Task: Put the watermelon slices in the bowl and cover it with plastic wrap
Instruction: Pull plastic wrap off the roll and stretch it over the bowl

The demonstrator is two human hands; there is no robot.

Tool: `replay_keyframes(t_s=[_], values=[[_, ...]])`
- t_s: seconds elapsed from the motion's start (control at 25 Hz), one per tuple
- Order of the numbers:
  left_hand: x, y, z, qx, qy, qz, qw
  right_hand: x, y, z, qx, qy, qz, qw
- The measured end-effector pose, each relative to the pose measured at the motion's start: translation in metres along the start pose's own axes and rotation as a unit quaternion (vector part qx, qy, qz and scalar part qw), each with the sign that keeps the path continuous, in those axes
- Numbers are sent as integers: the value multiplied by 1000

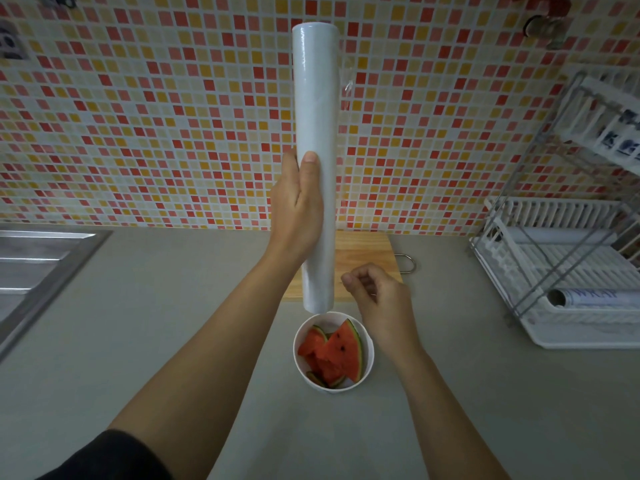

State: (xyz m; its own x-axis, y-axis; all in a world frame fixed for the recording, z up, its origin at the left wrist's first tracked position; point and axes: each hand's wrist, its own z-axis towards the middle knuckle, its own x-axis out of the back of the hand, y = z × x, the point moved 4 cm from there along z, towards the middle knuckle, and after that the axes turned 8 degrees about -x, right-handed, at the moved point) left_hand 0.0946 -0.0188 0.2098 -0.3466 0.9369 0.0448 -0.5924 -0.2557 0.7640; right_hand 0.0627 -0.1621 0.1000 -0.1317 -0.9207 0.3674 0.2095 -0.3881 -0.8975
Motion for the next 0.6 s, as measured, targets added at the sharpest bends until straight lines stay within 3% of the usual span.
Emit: replay_keyframes(t_s=[0.2, 0.48, 0.6], values=[[-3, 7, 4, -15, 13, 2, 1000, -10, 3, -3, -33, -60, 57, 996], [-8, 7, 7, -5, -2, 8, 1000, 4, 15, 0, 21, -21, -22, 999], [-11, 8, 5, -7, -14, 9, 1000, 10, 24, 1, 0, -83, -27, 996]])
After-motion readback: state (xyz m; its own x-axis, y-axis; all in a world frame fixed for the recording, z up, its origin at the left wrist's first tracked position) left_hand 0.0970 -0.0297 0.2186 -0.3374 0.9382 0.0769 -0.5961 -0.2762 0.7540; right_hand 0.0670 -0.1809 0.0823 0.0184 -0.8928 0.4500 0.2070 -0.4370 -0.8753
